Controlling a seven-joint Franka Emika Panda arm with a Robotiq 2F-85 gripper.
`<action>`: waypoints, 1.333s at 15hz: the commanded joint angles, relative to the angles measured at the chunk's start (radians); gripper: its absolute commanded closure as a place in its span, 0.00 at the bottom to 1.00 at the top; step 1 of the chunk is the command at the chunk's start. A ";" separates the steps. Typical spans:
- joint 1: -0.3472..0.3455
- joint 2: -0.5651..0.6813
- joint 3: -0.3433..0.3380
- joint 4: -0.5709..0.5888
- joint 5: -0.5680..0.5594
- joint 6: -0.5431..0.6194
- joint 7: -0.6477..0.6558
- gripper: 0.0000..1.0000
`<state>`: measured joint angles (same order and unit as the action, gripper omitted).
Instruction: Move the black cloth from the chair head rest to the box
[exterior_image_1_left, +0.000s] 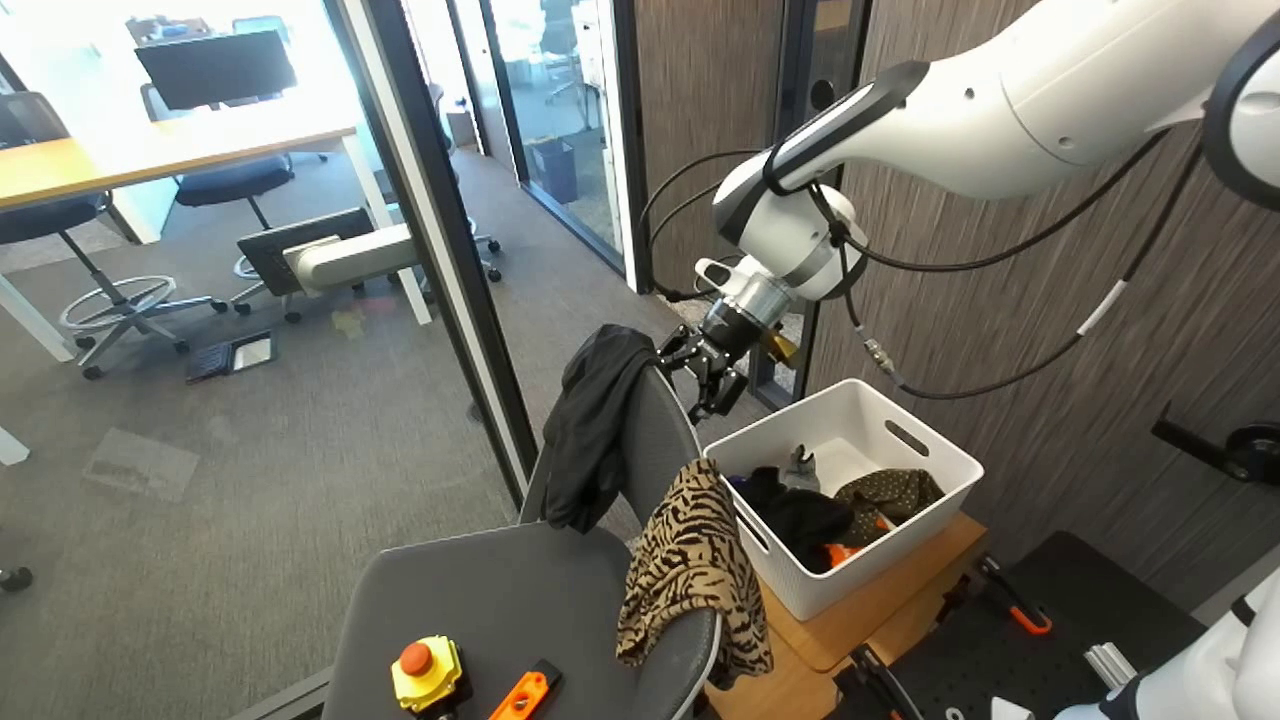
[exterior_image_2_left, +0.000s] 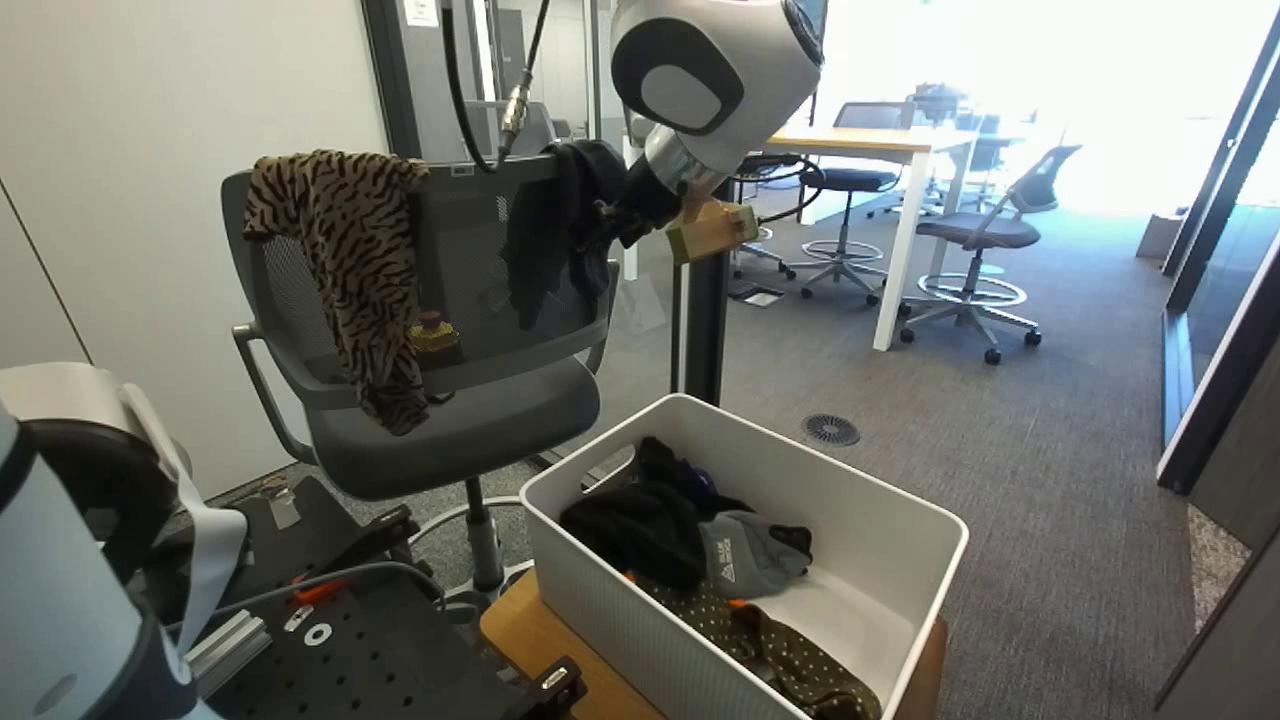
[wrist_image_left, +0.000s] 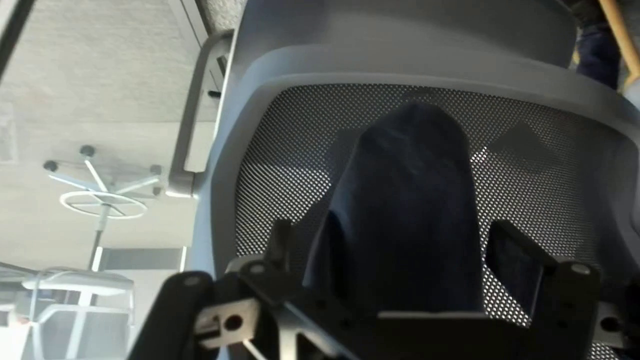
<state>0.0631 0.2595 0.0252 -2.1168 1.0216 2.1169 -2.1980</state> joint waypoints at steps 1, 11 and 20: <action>-0.045 0.072 0.037 0.111 0.003 -0.179 -0.074 0.00; -0.042 0.163 0.038 0.231 -0.010 -0.348 -0.011 0.51; -0.060 0.158 0.024 0.242 -0.023 -0.357 0.150 1.00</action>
<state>0.0233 0.4190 0.0496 -1.9060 1.0109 1.8041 -2.1098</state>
